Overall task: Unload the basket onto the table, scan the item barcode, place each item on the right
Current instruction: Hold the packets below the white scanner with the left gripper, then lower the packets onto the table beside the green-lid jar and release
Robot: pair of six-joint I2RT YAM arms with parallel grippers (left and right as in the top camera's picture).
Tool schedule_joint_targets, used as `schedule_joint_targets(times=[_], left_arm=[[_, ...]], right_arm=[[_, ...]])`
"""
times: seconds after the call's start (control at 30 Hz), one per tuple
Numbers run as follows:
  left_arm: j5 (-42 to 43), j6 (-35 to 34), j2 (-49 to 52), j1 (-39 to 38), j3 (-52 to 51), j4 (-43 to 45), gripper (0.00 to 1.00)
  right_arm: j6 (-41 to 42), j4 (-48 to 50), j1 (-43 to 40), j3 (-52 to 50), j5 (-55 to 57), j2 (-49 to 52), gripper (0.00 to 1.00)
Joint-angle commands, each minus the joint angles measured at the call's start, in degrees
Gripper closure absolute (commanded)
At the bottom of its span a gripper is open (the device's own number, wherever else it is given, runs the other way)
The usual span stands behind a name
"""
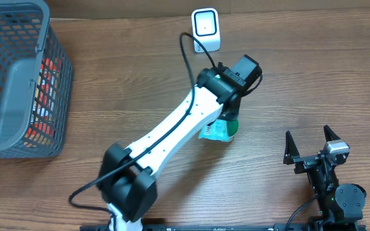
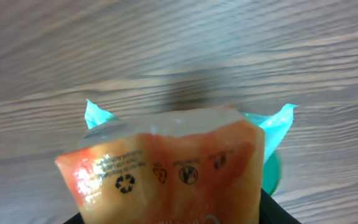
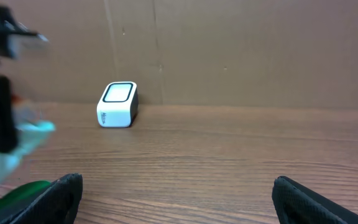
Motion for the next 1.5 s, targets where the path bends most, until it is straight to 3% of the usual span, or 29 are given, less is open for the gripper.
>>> schedule_joint_targets(times=[0.0, 0.17, 0.33, 0.7, 0.9, 1.0, 1.13, 1.23, 1.47], left_arm=[[-5.35, 0.5, -4.87, 2.27, 2.34, -3.32, 0.59], [-5.2, 0.35, -4.55, 4.85, 1.95, -8.92, 0.59], [-5.07, -0.55, -4.48, 5.27, -2.75, -8.22, 0.58], [0.55, -2.08, -4.48, 5.31, -20.09, 3.23, 0.57], [-2.95, -2.05, -4.48, 6.54, -22.32, 6.19, 0.57], [-3.28, 1.44, -4.48, 8.26, -22.32, 10.62, 0.59], [4.37, 6.21, -4.48, 9.84, -22.4, 13.09, 0.59], [8.39, 6.99, -4.48, 10.03, -23.1, 13.18, 0.56], [9.51, 7.82, -4.48, 9.46, -24.81, 13.38, 0.32]], right_arm=[[-0.07, 0.22, -0.2, -0.61, -0.33, -0.46, 0.0], [-0.07, 0.22, -0.2, -0.61, -0.33, -0.46, 0.0], [-0.07, 0.22, -0.2, -0.61, -0.33, -0.46, 0.0], [-0.07, 0.22, -0.2, -0.61, -0.33, -0.46, 0.0], [-0.07, 0.22, -0.2, -0.61, -0.33, -0.46, 0.0], [-0.07, 0.22, -0.2, -0.61, -0.33, -0.46, 0.0], [-0.07, 0.22, -0.2, -0.61, -0.33, -0.46, 0.0], [-0.07, 0.22, -0.2, -0.61, -0.33, -0.46, 0.0], [-0.07, 0.22, -0.2, -0.61, -0.33, -0.46, 0.0]])
